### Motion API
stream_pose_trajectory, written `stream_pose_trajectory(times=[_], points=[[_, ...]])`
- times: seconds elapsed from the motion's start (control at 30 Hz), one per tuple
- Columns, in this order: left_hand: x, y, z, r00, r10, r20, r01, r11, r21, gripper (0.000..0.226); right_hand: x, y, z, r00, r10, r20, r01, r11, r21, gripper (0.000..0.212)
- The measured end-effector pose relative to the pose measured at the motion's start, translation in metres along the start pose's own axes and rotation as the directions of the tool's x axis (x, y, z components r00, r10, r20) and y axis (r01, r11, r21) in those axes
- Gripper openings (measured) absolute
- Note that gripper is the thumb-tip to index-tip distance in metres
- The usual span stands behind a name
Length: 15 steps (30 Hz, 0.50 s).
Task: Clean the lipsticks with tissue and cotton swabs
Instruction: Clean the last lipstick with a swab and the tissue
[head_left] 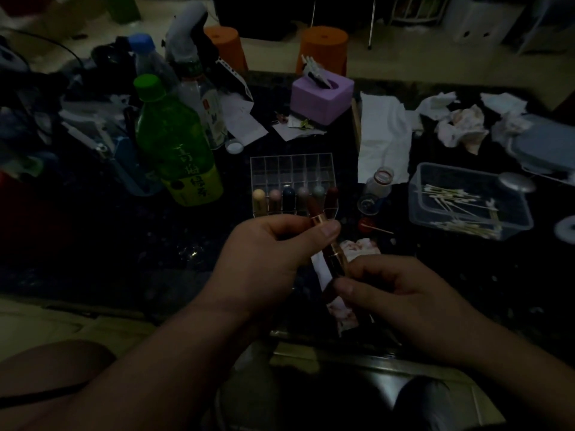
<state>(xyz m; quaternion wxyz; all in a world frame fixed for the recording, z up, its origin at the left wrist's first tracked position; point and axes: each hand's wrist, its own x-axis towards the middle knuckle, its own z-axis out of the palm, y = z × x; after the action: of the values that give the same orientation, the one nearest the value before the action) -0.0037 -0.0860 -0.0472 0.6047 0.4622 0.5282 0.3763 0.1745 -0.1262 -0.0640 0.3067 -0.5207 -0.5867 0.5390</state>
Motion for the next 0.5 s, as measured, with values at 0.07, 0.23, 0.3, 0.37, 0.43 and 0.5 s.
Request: stream_pose_trajectory(times=[0.07,0.23,0.3,0.37,0.43,0.5], points=[[-0.0005,0.0009,-0.0007,1.000,-0.017,0.014,0.018,0.998,-0.057,0.013,-0.0002,0.0017,0.0001,1.000,-0.019,-0.022,0.018,0.997,-0.073,0.028],[0.0004,0.0002,-0.0016,1.000,0.002,0.028,0.000,0.997,-0.072,0.023,-0.0010,0.0016,0.0048,0.972,-0.068,-0.227,0.006,0.965,-0.263,0.033],[0.0014,-0.0010,-0.0019,1.000,0.009,0.026,-0.008,0.999,-0.040,0.026,-0.0006,0.0046,0.0066,0.968,-0.078,-0.239,0.015,0.967,-0.256,0.026],[0.0030,-0.0024,-0.0031,1.000,0.005,0.013,-0.005,1.000,-0.030,0.025,-0.0003,0.0069,0.0082,0.978,-0.072,-0.194,0.033,0.979,-0.201,0.025],[0.0050,-0.0036,-0.0036,1.000,-0.005,0.007,0.005,0.999,-0.047,0.026,-0.0014,0.0070,0.0095,0.992,-0.044,-0.116,0.037,0.997,-0.062,0.028],[0.0048,-0.0023,-0.0034,1.000,-0.018,0.005,0.019,0.996,-0.082,0.020,-0.0023,0.0050,0.0094,0.996,-0.037,-0.076,0.037,0.999,-0.008,0.026]])
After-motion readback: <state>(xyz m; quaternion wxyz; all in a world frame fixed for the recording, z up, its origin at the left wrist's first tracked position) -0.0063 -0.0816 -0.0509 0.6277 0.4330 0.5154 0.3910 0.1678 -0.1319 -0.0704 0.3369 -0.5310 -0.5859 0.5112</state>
